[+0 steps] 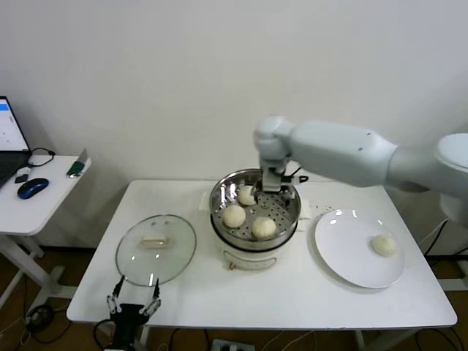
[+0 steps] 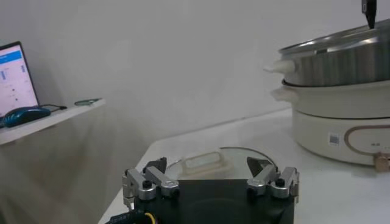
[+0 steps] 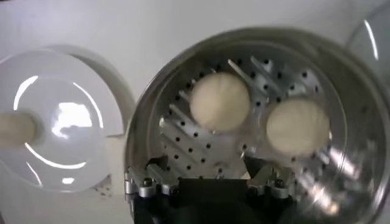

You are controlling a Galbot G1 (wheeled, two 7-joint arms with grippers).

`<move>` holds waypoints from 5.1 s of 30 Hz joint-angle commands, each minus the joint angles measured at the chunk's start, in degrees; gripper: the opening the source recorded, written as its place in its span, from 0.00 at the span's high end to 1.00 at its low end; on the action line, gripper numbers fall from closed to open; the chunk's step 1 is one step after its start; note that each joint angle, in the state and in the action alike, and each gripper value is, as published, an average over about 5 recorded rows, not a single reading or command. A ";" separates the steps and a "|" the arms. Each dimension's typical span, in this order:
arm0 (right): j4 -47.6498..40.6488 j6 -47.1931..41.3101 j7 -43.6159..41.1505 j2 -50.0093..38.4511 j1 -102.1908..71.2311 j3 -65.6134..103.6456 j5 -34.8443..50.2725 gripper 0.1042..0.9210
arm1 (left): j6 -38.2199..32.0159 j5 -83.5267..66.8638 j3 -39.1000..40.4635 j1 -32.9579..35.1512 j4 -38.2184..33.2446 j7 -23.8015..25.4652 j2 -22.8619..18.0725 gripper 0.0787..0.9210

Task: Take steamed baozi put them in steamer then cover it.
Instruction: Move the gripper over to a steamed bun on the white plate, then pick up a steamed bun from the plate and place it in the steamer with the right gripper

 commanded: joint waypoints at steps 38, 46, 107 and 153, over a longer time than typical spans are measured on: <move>-20.40 -24.29 2.04 -29.52 -37.76 35.81 -6.98 0.12 | 0.55 2.12 -0.43 0.47 0.21 0.10 -0.64 0.12; -24.57 -23.18 2.57 -25.07 -39.37 38.47 -9.09 0.12 | 0.69 2.46 -0.70 0.51 0.37 0.07 -0.84 0.12; -25.86 -33.18 0.13 0.33 11.58 -12.74 45.21 0.31 | 1.25 3.16 3.33 0.63 -2.51 0.99 -1.08 0.12; -19.81 -38.26 9.06 8.39 -4.44 -16.99 43.72 0.29 | 1.72 2.06 4.75 -1.21 -1.86 1.39 0.47 0.12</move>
